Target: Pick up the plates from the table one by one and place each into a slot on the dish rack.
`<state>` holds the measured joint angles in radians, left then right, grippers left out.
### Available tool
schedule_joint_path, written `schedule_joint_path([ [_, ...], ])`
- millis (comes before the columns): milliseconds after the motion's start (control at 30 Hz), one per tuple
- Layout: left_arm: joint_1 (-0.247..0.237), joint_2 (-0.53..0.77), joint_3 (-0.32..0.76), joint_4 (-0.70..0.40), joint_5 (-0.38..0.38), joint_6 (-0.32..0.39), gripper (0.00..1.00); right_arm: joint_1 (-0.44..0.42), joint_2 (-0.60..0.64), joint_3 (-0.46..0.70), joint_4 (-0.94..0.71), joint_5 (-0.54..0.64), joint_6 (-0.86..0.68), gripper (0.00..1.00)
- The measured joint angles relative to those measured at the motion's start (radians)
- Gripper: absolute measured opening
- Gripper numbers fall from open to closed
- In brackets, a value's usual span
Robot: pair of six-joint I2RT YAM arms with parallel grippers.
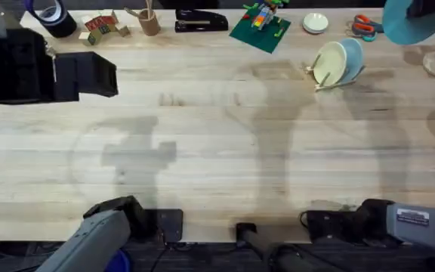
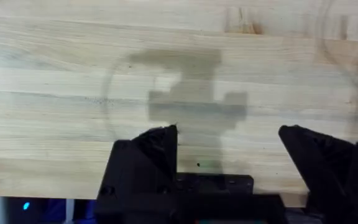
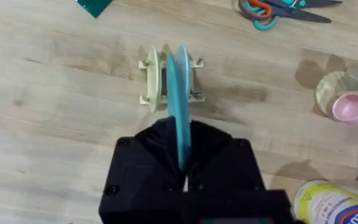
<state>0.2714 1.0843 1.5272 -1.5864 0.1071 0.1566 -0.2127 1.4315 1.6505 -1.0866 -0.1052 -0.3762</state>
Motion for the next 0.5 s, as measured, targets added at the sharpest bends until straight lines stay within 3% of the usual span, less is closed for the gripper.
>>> schedule_joint_path([
  [500,0.0,0.0,0.0,0.0,0.0,0.0,0.995,0.0,0.037,0.0,0.009,0.045,-0.002,0.047],
])
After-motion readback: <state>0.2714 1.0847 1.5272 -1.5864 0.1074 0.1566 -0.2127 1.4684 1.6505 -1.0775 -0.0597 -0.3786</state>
